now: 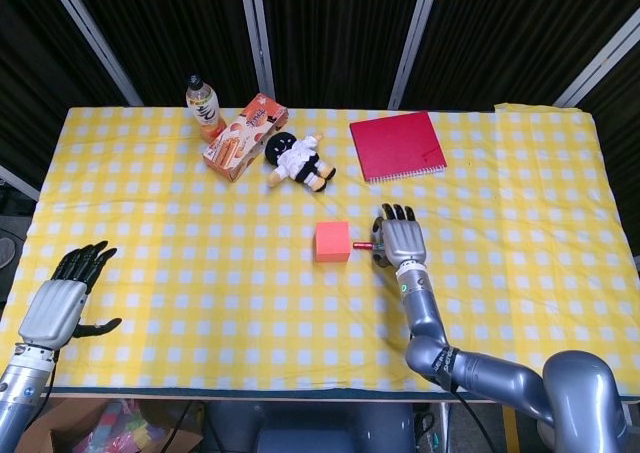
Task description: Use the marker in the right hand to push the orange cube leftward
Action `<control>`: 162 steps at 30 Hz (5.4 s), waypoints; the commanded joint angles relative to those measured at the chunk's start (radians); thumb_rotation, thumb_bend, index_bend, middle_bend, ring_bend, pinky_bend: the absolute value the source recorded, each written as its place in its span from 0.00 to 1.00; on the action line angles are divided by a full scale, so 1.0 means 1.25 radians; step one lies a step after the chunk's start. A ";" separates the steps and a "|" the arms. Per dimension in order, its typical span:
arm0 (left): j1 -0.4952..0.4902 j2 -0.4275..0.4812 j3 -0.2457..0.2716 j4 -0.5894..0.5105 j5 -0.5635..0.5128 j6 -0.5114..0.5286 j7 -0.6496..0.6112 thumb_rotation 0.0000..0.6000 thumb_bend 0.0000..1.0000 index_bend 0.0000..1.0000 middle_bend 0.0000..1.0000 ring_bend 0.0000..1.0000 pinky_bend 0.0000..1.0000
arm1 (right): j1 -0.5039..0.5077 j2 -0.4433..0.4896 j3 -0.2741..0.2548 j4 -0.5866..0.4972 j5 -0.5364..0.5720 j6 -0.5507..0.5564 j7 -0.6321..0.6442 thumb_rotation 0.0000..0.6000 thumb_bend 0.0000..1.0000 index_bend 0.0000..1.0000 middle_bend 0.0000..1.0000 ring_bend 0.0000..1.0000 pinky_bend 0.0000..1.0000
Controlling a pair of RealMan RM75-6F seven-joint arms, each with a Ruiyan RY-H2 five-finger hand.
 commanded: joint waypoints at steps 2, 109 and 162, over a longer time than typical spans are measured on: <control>-0.001 0.001 0.000 -0.001 -0.002 -0.002 -0.002 1.00 0.00 0.00 0.00 0.00 0.00 | 0.008 -0.010 -0.001 0.021 0.004 -0.010 0.006 1.00 0.34 0.39 0.11 0.00 0.00; -0.008 0.014 0.002 -0.017 -0.016 -0.024 -0.029 1.00 0.00 0.00 0.00 0.00 0.00 | 0.107 -0.093 0.051 -0.003 0.020 0.047 0.003 1.00 0.56 0.58 0.19 0.00 0.00; -0.011 0.022 0.006 -0.033 -0.018 -0.035 -0.036 1.00 0.00 0.00 0.00 0.00 0.00 | 0.123 -0.130 0.052 0.012 -0.042 0.033 0.015 1.00 0.56 0.58 0.19 0.00 0.00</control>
